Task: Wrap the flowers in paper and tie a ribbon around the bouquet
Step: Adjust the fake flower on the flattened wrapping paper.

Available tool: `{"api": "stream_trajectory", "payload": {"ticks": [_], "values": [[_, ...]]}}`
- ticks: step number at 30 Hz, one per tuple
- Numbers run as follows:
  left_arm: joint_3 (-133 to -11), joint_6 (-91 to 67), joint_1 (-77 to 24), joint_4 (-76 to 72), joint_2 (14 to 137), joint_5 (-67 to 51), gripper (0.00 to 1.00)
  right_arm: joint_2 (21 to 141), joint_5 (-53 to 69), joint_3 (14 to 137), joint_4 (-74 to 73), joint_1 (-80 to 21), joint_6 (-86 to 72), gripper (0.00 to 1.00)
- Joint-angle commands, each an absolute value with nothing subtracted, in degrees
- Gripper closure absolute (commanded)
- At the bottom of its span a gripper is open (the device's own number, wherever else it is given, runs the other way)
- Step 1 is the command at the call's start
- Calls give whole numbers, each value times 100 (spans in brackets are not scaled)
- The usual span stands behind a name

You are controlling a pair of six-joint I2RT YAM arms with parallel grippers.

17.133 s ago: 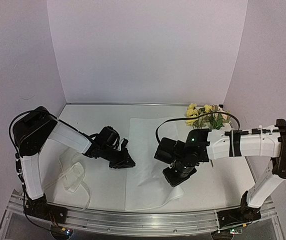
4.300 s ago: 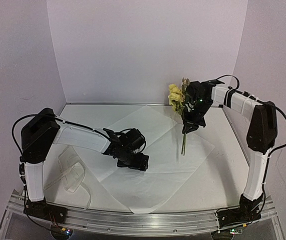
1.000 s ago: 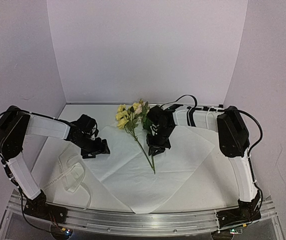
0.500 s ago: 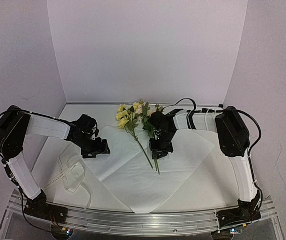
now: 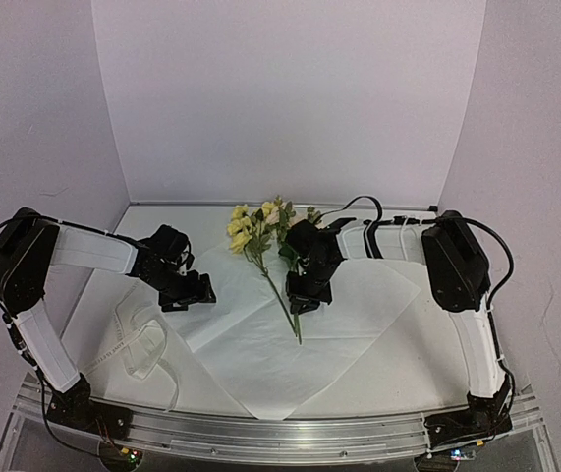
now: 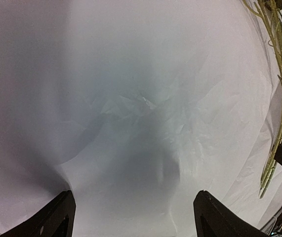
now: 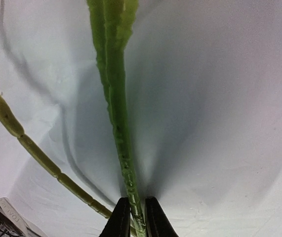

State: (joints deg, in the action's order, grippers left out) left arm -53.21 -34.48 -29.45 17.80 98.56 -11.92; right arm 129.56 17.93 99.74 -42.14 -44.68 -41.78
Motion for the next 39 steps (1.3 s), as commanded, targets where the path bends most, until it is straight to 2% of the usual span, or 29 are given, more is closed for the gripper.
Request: {"api": "stream_trajectory", "payload": {"ticks": [1,15,20,24,27,32,36,39], "values": [[-5218,-3413,-2909,1911,9987,-1211,14,13014,1822,10221,-4121,-4547,-4394,87],[-5150,-3419,-2910,1869,9949,-1248,14,13538,1971,10879,-4062,-4646,-4769,87],[-5163,-3414,-2910,1873,9916,-1248,14,13355,1919,10816,-4061,-4644,-4693,86],[-5222,-3399,-2909,1894,9821,-1158,13,12843,1864,10510,-4080,-4647,-4373,76],[-5361,-3318,-2909,1986,9740,-1075,11,12496,1882,10324,-4174,-4649,-4088,60],[-5685,-3126,-2909,2289,9522,-785,8,11757,1854,9886,-4226,-4666,-3369,40],[-5804,-3076,-2909,2460,9284,-611,8,11012,1721,9313,-4245,-4786,-2542,33],[-5771,-3090,-2910,2529,9012,-549,7,10244,1159,8579,-4239,-5117,-1444,30]]}}
